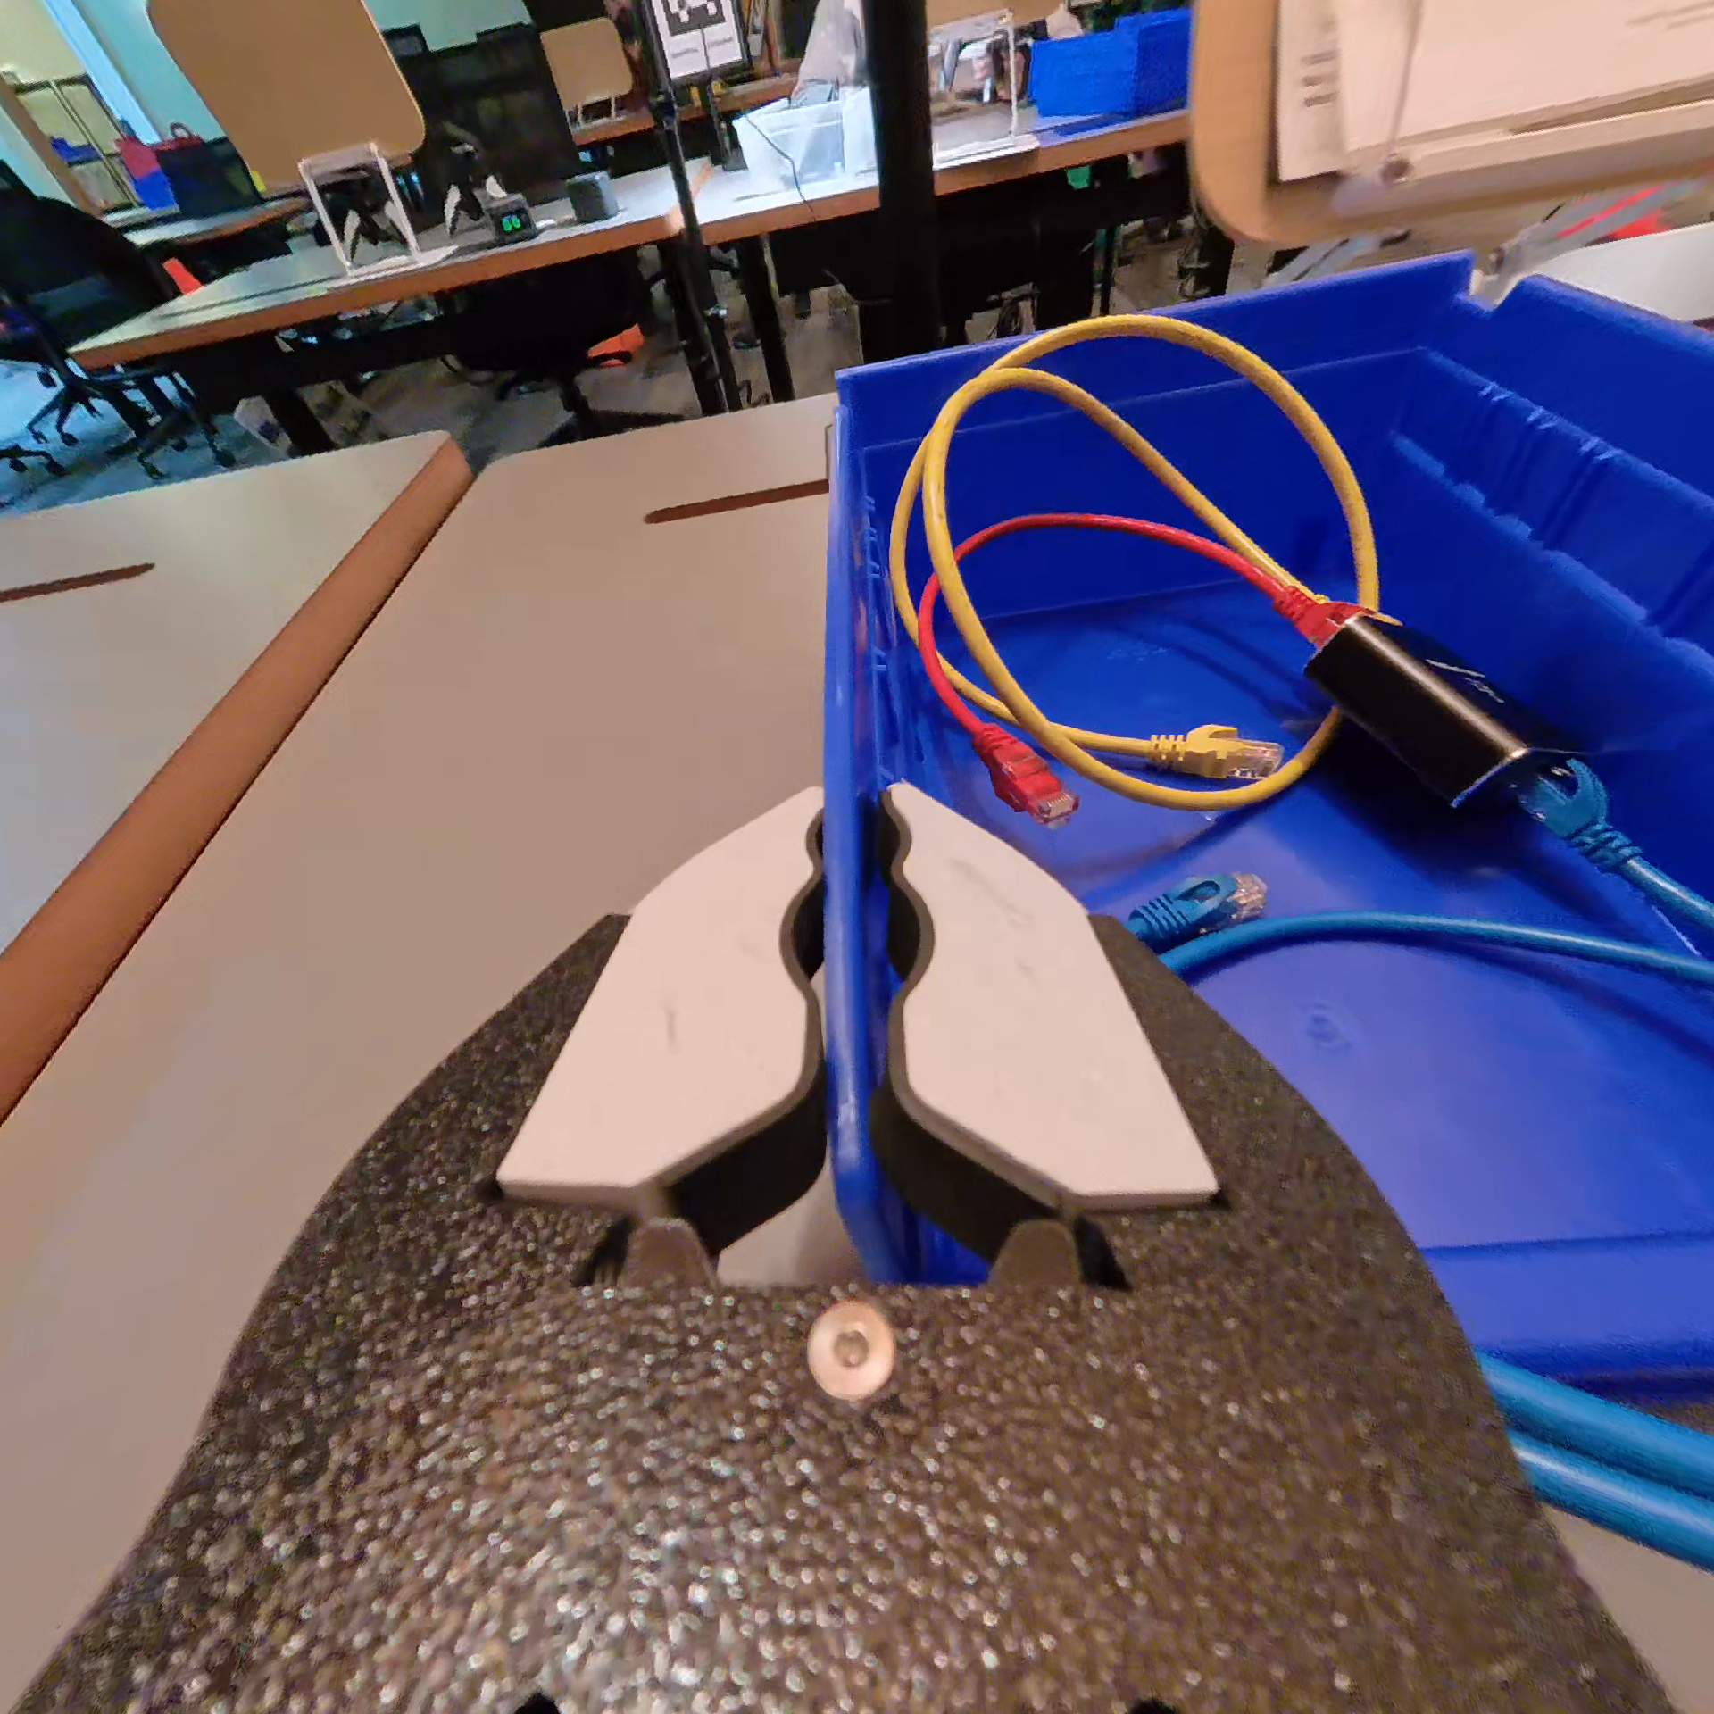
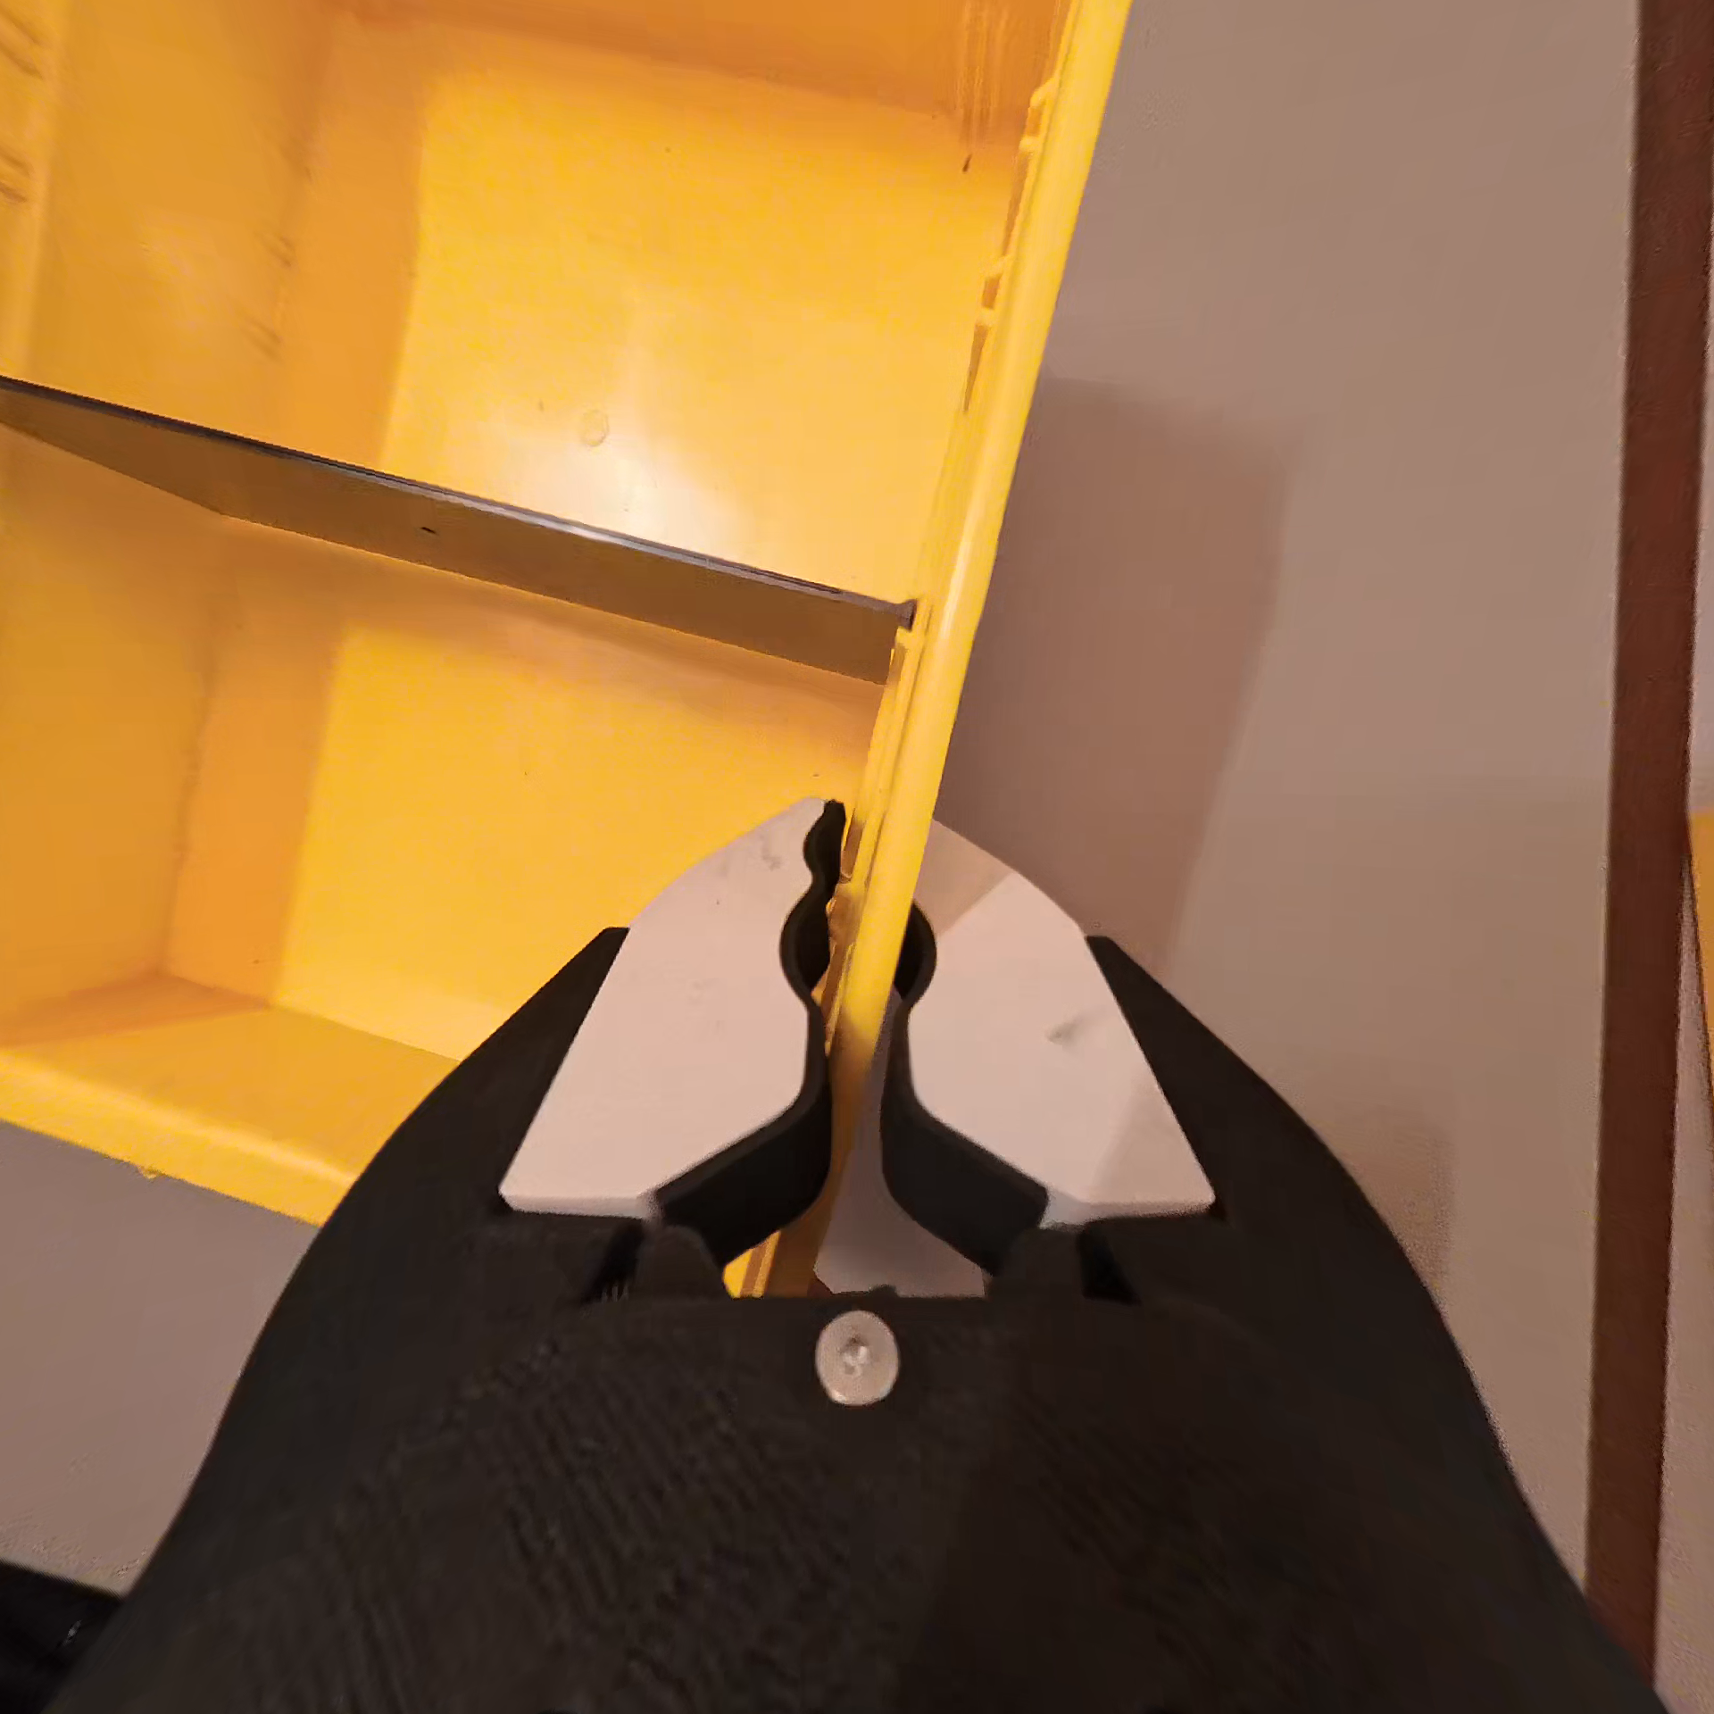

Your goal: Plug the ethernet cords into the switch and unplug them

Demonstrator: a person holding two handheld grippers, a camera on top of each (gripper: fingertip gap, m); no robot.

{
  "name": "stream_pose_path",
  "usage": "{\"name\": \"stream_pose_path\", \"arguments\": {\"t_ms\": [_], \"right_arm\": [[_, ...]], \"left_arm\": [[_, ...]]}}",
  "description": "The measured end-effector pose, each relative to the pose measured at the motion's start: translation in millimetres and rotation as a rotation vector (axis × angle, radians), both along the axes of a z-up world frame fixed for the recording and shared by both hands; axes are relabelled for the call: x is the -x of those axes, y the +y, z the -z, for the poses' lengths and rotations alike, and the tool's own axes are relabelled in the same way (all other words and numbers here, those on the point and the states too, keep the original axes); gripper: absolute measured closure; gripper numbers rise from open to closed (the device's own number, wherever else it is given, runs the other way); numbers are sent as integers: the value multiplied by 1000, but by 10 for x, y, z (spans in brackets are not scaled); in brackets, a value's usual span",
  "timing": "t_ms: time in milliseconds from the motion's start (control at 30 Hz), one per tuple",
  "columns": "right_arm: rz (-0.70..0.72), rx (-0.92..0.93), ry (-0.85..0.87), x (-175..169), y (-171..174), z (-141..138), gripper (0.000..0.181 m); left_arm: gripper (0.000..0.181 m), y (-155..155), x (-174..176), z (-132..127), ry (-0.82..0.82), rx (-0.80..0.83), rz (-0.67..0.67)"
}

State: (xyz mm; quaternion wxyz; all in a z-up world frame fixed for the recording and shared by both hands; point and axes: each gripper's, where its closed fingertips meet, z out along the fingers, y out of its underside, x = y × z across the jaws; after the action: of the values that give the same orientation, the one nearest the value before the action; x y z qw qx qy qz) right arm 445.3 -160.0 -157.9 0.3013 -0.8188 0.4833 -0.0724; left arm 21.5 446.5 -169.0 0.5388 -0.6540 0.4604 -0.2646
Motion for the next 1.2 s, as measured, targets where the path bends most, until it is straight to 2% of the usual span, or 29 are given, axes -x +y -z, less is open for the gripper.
{"name": "stream_pose_path", "arguments": {"t_ms": [33,133,233,300,533,633,667,700,733,767,833,900,933,1033,1100,1200], "right_arm": [[22,6,19,-26,-115,106,175],[65,24,54,-102,-341,347,175],[89,39,74,-163,-424,502,174],[88,19,74,-209,-397,498,172],[7,170,-6,-468,-380,499,175],[0,140,-75,-636,-320,462,174],[-5,136,-109,-671,-308,433,173],[-10,129,-142,-693,-303,385,169],[-5,139,-187,-721,-331,311,151],[12,185,-240,-745,-414,213,133],[52,285,-358,-705,-587,-55,109],[81,266,-485,-516,-551,-389,102],[50,220,-524,-345,-426,-515,96],[-161,15,-580,308,224,-723,87],[-336,-137,-588,805,686,-766,90],[-529,-349,-560,1441,1162,-750,97]], "left_arm": [[174,89,-25,2,0,3,2],[174,323,-95,4,0,8,-8],[174,505,-159,5,-1,11,-34],[174,606,-191,5,5,5,-49],[174,968,-307,12,4,19,-72],[174,1064,-364,20,21,67,-51],[163,1115,-341,-4,41,66,-78],[144,1180,-287,-55,63,48,-131],[129,1227,-213,-129,76,40,-202],[122,1214,-161,-216,80,49,-254],[120,975,-245,-427,80,39,-192],[128,647,-424,-578,127,10,-75],[130,464,-545,-587,165,33,-1],[126,-56,-928,-418,259,313,208],[130,-172,-1138,-286,275,501,259],[129,-122,-1330,25,317,766,239]]}}
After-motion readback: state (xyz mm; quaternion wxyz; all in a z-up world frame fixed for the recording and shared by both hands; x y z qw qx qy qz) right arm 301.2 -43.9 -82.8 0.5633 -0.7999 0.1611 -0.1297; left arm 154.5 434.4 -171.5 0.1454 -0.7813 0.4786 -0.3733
